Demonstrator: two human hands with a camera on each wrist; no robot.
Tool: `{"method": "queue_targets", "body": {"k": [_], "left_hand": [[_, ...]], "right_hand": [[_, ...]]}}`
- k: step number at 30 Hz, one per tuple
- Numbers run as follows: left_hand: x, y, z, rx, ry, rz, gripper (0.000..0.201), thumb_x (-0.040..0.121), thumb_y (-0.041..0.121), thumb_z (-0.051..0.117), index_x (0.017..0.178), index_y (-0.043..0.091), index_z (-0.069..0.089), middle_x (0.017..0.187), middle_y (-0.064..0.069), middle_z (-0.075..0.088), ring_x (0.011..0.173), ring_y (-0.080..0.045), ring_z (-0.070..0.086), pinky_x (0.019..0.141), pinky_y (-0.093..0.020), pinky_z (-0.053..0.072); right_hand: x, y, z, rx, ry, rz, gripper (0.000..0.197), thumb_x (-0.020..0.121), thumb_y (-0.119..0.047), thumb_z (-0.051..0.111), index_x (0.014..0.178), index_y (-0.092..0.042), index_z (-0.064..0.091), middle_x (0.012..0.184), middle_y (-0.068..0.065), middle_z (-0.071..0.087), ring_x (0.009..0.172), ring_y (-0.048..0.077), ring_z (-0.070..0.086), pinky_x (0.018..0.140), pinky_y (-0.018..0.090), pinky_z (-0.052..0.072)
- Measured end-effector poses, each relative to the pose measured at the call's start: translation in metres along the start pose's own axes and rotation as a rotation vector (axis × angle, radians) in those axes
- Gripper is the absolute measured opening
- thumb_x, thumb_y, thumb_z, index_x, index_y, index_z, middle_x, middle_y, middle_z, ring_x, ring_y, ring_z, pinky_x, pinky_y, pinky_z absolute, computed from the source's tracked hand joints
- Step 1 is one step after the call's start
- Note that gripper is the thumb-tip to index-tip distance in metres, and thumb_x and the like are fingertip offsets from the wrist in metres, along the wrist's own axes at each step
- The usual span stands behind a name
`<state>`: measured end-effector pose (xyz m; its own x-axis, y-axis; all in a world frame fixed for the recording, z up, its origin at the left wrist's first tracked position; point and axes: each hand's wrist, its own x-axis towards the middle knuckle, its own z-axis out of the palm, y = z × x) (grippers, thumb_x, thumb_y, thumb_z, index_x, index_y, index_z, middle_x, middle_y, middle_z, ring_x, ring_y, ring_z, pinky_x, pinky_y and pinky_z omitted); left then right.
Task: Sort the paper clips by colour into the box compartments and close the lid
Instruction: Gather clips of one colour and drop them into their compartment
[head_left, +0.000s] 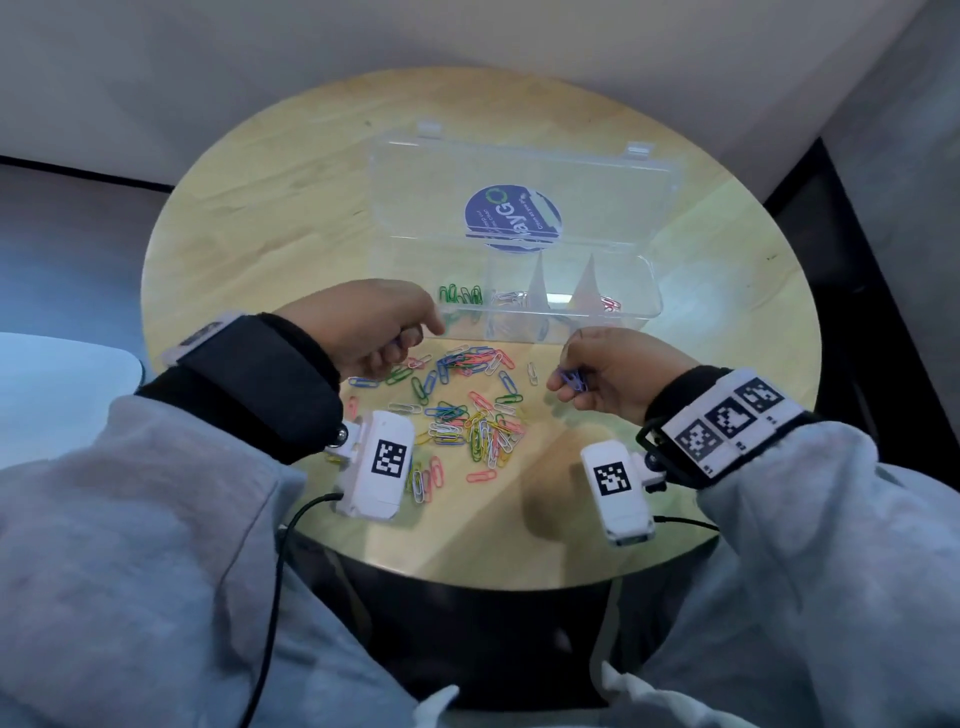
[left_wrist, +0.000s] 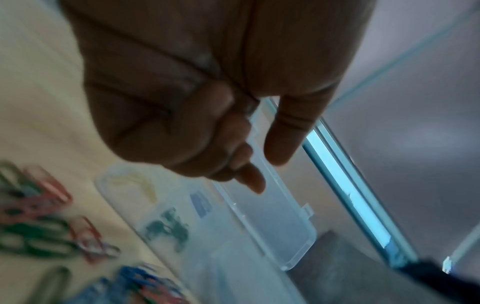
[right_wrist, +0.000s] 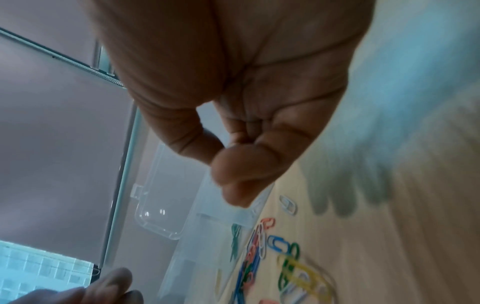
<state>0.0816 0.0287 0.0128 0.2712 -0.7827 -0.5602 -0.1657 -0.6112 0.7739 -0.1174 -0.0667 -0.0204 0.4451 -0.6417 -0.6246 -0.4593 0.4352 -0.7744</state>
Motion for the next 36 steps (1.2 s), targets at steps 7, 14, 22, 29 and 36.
{"method": "queue_targets", "body": {"k": [7, 14, 22, 29, 36], "left_hand": [[0.000, -0.015, 0.000, 0.773, 0.082, -0.007, 0.011, 0.083, 0.028, 0.058, 0.081, 0.018, 0.060, 0.071, 0.000, 0.057, 0.071, -0.020, 0.051, 0.071, -0.027, 0.041], [-0.005, -0.014, 0.001, 0.745, 0.017, -0.043, 0.012, 0.083, 0.026, 0.059, 0.075, 0.022, 0.066, 0.057, 0.004, 0.044, 0.056, -0.014, 0.043, 0.061, -0.022, 0.031], [-0.009, -0.018, 0.013, 0.877, -0.002, 0.088, 0.006, 0.077, 0.016, 0.060, 0.078, 0.022, 0.061, 0.062, 0.007, 0.049, 0.052, -0.009, 0.043, 0.053, -0.020, 0.033], [-0.007, -0.020, 0.039, 1.072, -0.071, 0.151, 0.012, 0.079, 0.016, 0.060, 0.080, 0.028, 0.062, 0.065, 0.009, 0.050, 0.072, -0.012, 0.049, 0.051, -0.018, 0.029], [0.001, -0.024, 0.043, 1.146, -0.087, 0.126, 0.015, 0.078, 0.016, 0.066, 0.083, 0.025, 0.055, 0.068, 0.009, 0.046, 0.067, -0.012, 0.046, 0.048, -0.021, 0.026]], "right_hand": [[0.002, 0.003, 0.005, 0.001, -0.045, -0.024, 0.027, 0.094, 0.005, 0.036, 0.074, -0.009, 0.048, 0.071, 0.014, 0.057, 0.042, 0.010, 0.058, 0.042, 0.017, 0.050], [-0.006, -0.006, 0.005, 0.196, -0.147, 0.034, 0.029, 0.094, -0.004, 0.029, 0.088, -0.005, 0.057, 0.079, 0.014, 0.062, 0.062, 0.017, 0.065, 0.059, 0.023, 0.057], [0.007, -0.009, 0.021, -0.825, 0.039, -0.104, 0.007, 0.086, -0.021, 0.061, 0.089, -0.015, 0.063, 0.063, -0.005, 0.045, 0.058, 0.011, 0.041, 0.052, 0.019, 0.035], [0.017, -0.013, 0.044, -1.090, 0.090, -0.185, 0.013, 0.083, -0.019, 0.065, 0.095, -0.014, 0.063, 0.077, -0.007, 0.051, 0.084, 0.015, 0.048, 0.058, 0.022, 0.035], [0.024, -0.016, 0.052, -1.204, 0.107, -0.166, 0.003, 0.085, -0.017, 0.059, 0.086, -0.014, 0.058, 0.099, 0.006, 0.063, 0.087, 0.018, 0.053, 0.077, 0.028, 0.045]]}}
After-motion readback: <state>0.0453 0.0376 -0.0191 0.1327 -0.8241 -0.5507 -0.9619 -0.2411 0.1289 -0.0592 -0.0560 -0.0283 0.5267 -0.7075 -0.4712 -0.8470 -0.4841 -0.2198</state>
